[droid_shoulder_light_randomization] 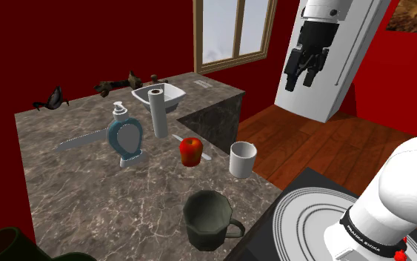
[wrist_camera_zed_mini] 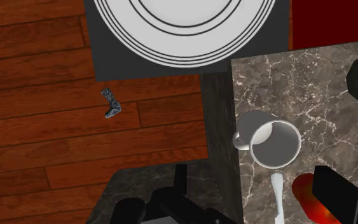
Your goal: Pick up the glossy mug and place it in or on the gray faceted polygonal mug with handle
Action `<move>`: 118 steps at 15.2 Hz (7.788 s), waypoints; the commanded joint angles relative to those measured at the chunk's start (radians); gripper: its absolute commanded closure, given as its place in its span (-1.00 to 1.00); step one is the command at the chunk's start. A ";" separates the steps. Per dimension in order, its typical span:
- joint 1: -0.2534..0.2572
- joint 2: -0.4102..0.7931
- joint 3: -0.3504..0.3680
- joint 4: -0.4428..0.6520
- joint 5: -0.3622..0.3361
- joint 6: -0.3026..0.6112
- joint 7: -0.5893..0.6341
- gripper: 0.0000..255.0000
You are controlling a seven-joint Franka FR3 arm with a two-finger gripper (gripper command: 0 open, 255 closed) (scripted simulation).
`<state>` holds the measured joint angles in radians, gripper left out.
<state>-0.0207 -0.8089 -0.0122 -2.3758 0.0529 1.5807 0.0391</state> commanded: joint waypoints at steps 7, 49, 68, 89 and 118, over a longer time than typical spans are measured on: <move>0.051 0.077 0.092 -0.099 0.029 0.163 0.031 -1.00; 0.136 0.477 0.324 -0.225 0.027 0.649 0.141 1.00; 0.141 0.352 0.290 -0.060 0.035 0.360 0.117 1.00; 0.221 0.335 0.437 0.140 0.111 0.156 0.328 1.00; 0.277 0.484 0.664 0.091 0.147 0.371 0.578 1.00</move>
<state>0.2561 -0.3253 0.6511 -2.2827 0.1997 1.9489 0.6170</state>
